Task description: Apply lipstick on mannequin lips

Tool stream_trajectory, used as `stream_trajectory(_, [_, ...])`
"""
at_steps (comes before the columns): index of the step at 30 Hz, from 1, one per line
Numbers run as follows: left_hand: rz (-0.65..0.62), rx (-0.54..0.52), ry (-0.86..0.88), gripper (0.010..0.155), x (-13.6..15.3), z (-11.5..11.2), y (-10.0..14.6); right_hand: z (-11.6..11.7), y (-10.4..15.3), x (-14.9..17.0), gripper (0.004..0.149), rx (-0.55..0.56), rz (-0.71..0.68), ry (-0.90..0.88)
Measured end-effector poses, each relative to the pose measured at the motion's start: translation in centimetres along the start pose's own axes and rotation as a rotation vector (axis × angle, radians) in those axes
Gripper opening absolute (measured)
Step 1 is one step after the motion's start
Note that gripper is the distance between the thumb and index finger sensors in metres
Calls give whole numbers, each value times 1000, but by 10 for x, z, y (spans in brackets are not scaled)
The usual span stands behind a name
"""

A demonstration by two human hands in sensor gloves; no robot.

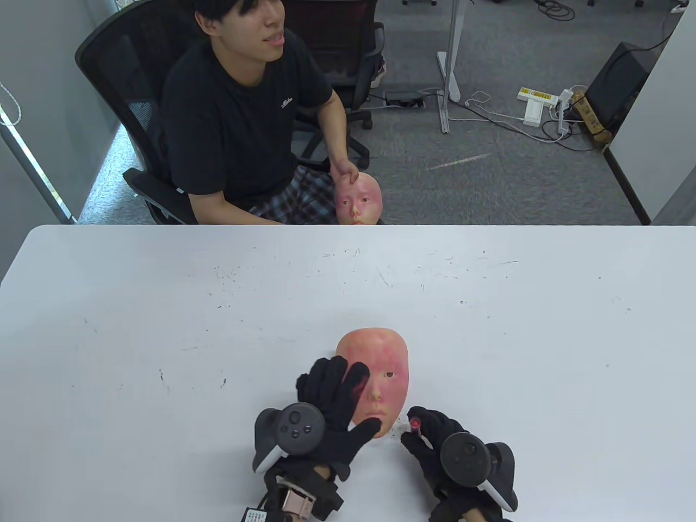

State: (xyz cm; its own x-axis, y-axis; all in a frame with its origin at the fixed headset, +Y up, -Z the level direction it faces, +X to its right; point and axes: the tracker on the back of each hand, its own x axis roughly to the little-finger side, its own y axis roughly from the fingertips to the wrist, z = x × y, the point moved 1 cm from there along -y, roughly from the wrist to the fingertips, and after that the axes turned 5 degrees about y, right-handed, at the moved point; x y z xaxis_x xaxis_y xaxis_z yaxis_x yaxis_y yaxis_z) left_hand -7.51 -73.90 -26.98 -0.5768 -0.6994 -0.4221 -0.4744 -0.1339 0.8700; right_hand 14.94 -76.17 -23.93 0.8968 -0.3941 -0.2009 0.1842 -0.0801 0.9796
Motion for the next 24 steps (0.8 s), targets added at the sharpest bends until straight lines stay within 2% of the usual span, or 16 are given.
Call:
stream_trajectory(2, [-43,43,-3,84,-16,-13,-2,1,1,-4,54,-4,-23,9])
stream_trajectory(6, [-69,94,-123,70,-31,-31,-7,0,2,-10,54,-17,-66,10])
stream_trajectory(9, [-92,56,-294,62,-35,-31,-7,-3,2,-9,52,-19,-73,-28])
stream_trajectory(13, [-113,-4,-266,54,-40,-25,-6,1,2,-13,50,-40,-104,-14])
stream_trajectory(17, [-101,-50,-205,50,-35,-7,-4,-4,3,-16,53,6,-115,-9])
stream_trajectory(18, [-93,-108,-162,50,-33,4,-1,-6,3,-17,52,8,-111,-5])
stream_trajectory(21, [-56,-267,-51,50,-24,40,9,-11,4,-10,51,35,-109,183])
stream_trajectory(22, [2,-312,-100,50,-14,53,12,-13,4,-7,51,65,-94,164])
stream_trajectory(24, [96,-305,-255,50,2,64,13,-13,3,-4,51,84,-80,94])
